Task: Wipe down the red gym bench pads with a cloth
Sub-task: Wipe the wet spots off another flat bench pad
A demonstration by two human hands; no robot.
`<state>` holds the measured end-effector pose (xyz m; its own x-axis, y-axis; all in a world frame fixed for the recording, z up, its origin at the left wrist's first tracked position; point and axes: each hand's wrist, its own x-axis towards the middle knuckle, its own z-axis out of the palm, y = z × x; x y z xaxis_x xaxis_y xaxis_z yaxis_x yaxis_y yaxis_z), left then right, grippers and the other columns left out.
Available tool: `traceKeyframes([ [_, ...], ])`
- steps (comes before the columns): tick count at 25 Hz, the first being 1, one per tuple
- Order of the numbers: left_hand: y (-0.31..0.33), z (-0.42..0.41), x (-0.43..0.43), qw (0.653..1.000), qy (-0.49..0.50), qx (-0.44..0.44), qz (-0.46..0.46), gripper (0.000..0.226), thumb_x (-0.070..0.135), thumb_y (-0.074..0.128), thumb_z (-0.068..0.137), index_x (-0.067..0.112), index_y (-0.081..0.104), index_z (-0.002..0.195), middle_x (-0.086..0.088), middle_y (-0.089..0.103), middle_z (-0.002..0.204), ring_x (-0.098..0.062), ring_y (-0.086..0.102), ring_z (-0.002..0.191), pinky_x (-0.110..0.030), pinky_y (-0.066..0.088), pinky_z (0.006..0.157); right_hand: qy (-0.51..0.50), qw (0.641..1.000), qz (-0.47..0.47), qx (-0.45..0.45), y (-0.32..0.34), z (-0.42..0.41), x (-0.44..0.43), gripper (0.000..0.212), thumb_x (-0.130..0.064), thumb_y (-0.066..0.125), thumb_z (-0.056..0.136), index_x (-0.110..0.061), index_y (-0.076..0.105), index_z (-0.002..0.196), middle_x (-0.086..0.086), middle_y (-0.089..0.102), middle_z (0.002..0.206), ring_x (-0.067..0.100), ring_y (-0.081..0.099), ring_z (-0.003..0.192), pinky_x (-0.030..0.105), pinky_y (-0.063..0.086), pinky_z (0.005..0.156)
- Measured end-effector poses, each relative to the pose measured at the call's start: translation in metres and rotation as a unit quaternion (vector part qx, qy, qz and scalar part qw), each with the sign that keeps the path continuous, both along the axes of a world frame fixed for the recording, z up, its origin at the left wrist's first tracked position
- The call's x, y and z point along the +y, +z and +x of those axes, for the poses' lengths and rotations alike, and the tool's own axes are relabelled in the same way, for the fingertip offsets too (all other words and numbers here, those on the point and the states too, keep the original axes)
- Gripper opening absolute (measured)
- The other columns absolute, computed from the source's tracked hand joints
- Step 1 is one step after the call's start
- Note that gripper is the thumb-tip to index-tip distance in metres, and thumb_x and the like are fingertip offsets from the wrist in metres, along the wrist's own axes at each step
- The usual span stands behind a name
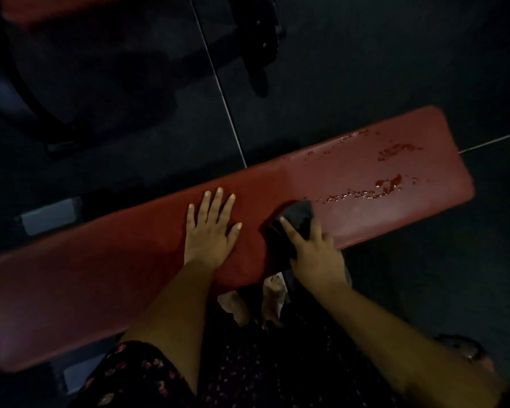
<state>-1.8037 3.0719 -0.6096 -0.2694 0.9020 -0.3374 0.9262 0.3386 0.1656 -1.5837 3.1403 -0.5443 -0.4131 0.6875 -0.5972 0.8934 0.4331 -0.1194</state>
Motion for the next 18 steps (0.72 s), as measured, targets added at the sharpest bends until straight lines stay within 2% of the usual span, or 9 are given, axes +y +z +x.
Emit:
traceKeyframes([
  [2, -0.002, 0.003, 0.000, 1.000, -0.001, 0.009, 0.025, 0.066, 0.056, 0.017, 0.097, 0.029, 0.007, 0.156, 0.001, 0.001, 0.164, -0.020, -0.006, 0.150, -0.049, -0.005, 0.120, 0.013, 0.999, 0.008, -0.033, -0.004, 0.036, -0.025, 0.092, -0.037, 0.061, 0.086, -0.049, -0.006, 0.148, 0.020, 0.017, 0.151, 0.040, 0.046, 0.109, 0.046, 0.053, 0.076],
  [4, -0.002, 0.010, -0.004, 0.997, 0.013, 0.024, 0.073, 0.063, 0.051, 0.027, 0.097, 0.027, 0.020, 0.154, -0.001, 0.014, 0.162, -0.025, 0.007, 0.149, -0.052, 0.001, 0.120, 0.011, 0.998, 0.043, -0.036, -0.005, 0.055, -0.037, 0.104, -0.033, 0.079, 0.067, -0.045, 0.016, 0.149, 0.023, 0.037, 0.140, 0.040, 0.055, 0.088, 0.045, 0.054, 0.056],
  [6, 0.001, 0.021, 0.000, 0.993, 0.023, 0.019, 0.118, 0.060, 0.046, 0.036, 0.094, 0.029, 0.026, 0.151, -0.001, 0.019, 0.158, -0.027, 0.013, 0.147, -0.053, 0.001, 0.119, 0.004, 0.996, 0.076, -0.038, -0.010, 0.061, -0.036, 0.105, -0.029, 0.085, 0.057, -0.042, 0.032, 0.146, 0.023, 0.044, 0.132, 0.040, 0.057, 0.079, 0.042, 0.051, 0.047],
  [8, 0.006, 0.028, 0.014, 0.993, 0.005, 0.003, 0.118, 0.061, 0.045, 0.039, 0.093, 0.029, 0.026, 0.151, -0.002, 0.021, 0.157, -0.027, 0.015, 0.147, -0.051, -0.001, 0.119, -0.011, 0.996, 0.084, -0.037, -0.011, 0.048, -0.023, 0.097, -0.031, 0.081, 0.066, -0.044, 0.030, 0.147, 0.021, 0.041, 0.135, 0.040, 0.056, 0.085, 0.043, 0.051, 0.052],
  [10, 0.012, 0.032, 0.032, 0.998, -0.017, -0.024, 0.062, 0.063, 0.046, 0.040, 0.095, 0.029, 0.022, 0.153, -0.002, 0.019, 0.161, -0.025, 0.011, 0.149, -0.049, -0.001, 0.120, -0.015, 0.994, 0.100, -0.034, -0.010, 0.024, 0.000, 0.088, -0.030, 0.073, 0.077, -0.046, 0.023, 0.149, 0.018, 0.036, 0.140, 0.038, 0.053, 0.090, 0.041, 0.051, 0.057],
  [13, 0.012, 0.030, 0.041, 0.999, -0.024, -0.037, 0.011, 0.068, 0.047, 0.042, 0.096, 0.027, 0.016, 0.156, -0.001, 0.015, 0.163, -0.023, 0.007, 0.150, -0.048, 0.002, 0.120, 0.032, 0.994, 0.106, -0.016, -0.004, -0.023, 0.046, 0.070, -0.028, 0.050, 0.095, -0.048, 0.011, 0.150, 0.013, 0.023, 0.150, 0.036, 0.048, 0.102, 0.040, 0.050, 0.067],
  [15, 0.011, 0.025, 0.038, 0.999, -0.043, -0.026, 0.010, 0.068, 0.051, 0.035, 0.096, 0.025, 0.017, 0.156, -0.003, 0.015, 0.163, -0.024, 0.009, 0.150, -0.047, 0.002, 0.119, 0.058, 0.992, 0.108, -0.014, -0.002, -0.052, 0.074, 0.064, -0.028, 0.043, 0.099, -0.047, 0.009, 0.150, 0.011, 0.017, 0.152, 0.036, 0.044, 0.109, 0.041, 0.048, 0.072],
  [18, 0.014, 0.017, 0.037, 0.997, -0.074, -0.031, -0.020, 0.067, 0.055, 0.017, 0.096, 0.026, 0.008, 0.156, -0.001, 0.007, 0.164, -0.021, 0.003, 0.151, -0.044, -0.001, 0.119, 0.033, 0.994, 0.104, -0.012, -0.002, -0.080, 0.107, 0.063, -0.029, 0.045, 0.098, -0.047, 0.014, 0.149, 0.010, 0.018, 0.152, 0.035, 0.044, 0.112, 0.041, 0.046, 0.072],
])
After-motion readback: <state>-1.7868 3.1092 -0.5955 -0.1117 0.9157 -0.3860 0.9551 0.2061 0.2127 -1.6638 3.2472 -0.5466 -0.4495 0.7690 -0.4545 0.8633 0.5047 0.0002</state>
